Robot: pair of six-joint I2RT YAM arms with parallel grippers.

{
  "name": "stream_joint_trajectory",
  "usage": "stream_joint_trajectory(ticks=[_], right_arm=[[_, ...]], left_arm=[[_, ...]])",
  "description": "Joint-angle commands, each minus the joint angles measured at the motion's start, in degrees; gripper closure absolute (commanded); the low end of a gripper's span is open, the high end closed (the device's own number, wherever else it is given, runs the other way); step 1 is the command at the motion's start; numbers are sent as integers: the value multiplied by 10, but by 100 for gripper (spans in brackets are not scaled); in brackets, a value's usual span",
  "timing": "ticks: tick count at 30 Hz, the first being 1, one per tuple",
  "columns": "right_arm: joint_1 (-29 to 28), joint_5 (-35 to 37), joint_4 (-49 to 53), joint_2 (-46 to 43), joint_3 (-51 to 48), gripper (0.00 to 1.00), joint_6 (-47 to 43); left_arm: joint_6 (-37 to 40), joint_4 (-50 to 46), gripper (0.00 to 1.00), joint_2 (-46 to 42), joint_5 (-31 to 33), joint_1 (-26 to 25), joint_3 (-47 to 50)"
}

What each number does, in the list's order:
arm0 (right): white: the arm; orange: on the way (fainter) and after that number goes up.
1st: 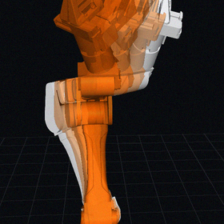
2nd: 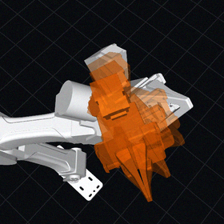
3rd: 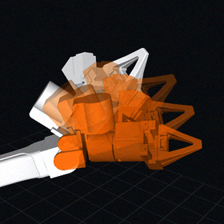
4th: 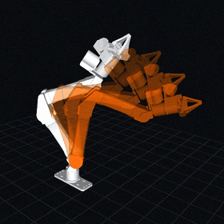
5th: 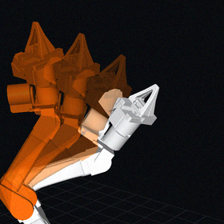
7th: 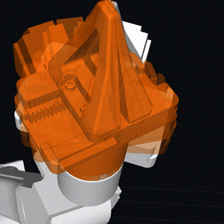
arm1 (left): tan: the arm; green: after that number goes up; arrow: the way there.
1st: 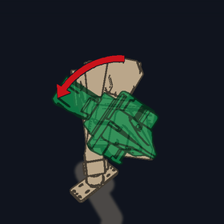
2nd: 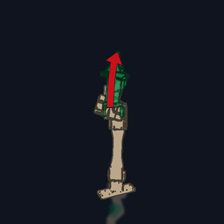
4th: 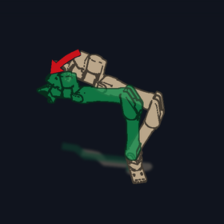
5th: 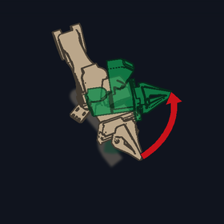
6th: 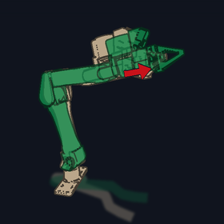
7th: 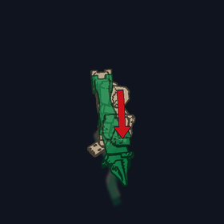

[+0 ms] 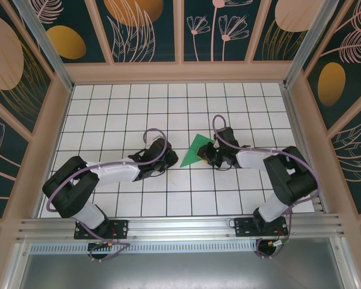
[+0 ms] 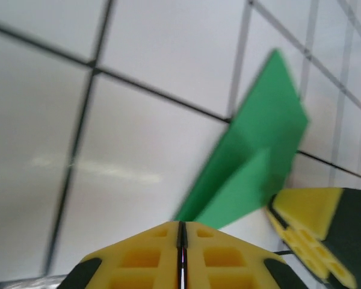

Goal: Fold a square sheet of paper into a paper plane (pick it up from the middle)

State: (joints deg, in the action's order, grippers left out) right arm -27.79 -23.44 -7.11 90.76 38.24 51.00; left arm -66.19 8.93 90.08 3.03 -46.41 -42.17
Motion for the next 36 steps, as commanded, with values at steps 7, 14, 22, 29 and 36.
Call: stream_joint_trajectory(ticks=[7, 14, 22, 29, 36], right_arm=[[50, 26, 33, -64, -30, 62, -6], [51, 9, 26, -44, -31, 62, -2], [52, -1, 21, -22, -24, 62, -3], [50, -20, 10, 3, -16, 62, -6], [51, -31, -13, 18, -12, 62, 2]], left_arm=[[143, -2, 82, 99, -85, 2, -113], [154, -44, 89, 196, -95, 6, -198], [132, -60, 91, 230, -90, 29, -201], [125, -51, 92, 236, -102, 32, -196], [121, -48, 92, 234, -109, 33, -194]])
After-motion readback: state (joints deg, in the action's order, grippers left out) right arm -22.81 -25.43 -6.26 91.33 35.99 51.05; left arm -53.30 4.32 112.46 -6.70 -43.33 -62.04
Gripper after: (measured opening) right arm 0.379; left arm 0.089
